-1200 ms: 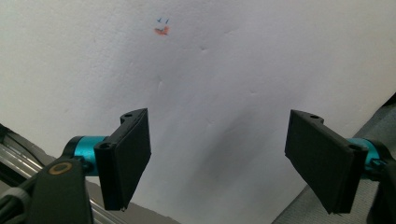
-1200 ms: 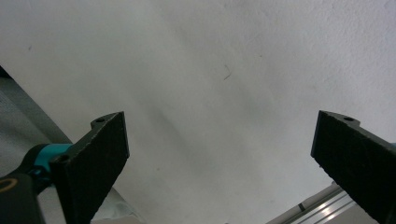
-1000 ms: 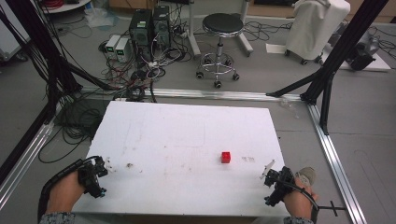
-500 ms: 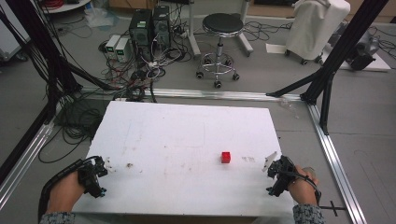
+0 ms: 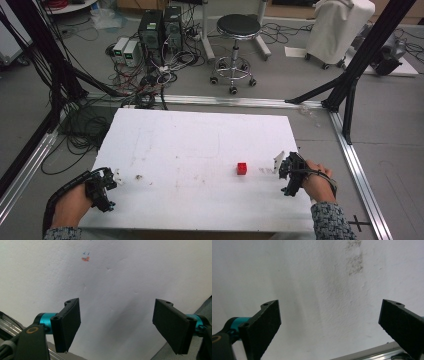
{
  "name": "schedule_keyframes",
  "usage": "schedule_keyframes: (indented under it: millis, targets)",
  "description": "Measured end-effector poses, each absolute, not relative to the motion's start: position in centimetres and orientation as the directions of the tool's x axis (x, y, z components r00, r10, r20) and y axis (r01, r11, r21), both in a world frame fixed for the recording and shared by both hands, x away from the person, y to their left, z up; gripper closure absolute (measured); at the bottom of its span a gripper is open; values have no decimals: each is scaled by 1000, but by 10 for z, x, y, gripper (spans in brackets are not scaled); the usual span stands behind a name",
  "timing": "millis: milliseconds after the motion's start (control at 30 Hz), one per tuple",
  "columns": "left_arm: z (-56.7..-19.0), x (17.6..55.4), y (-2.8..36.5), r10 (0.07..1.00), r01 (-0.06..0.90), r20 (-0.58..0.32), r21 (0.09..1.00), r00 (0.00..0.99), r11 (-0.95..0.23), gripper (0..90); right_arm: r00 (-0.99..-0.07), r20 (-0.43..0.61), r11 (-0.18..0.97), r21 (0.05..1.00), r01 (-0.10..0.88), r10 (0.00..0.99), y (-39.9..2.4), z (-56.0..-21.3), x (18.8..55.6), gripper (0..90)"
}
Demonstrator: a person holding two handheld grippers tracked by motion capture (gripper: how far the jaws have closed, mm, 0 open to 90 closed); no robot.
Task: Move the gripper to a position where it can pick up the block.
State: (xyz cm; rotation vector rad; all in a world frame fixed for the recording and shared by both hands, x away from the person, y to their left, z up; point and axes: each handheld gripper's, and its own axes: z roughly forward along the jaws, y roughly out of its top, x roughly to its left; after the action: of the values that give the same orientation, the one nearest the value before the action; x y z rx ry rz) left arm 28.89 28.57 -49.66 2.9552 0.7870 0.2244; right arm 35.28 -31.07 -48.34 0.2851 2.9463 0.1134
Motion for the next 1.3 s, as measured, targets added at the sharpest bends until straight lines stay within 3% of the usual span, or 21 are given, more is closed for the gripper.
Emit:
schedule_keyframes:
  millis: [833,1300]
  targets:
    - [-497,290,288,502,491,123,113,856,-864,228,-984,-176,995,99,15,32,-262,-449,393,34]
    - [-496,290,288,505,492,128,120,854,-862,227,-986,-160,994,99,-55,-38,-221,-461,411,34]
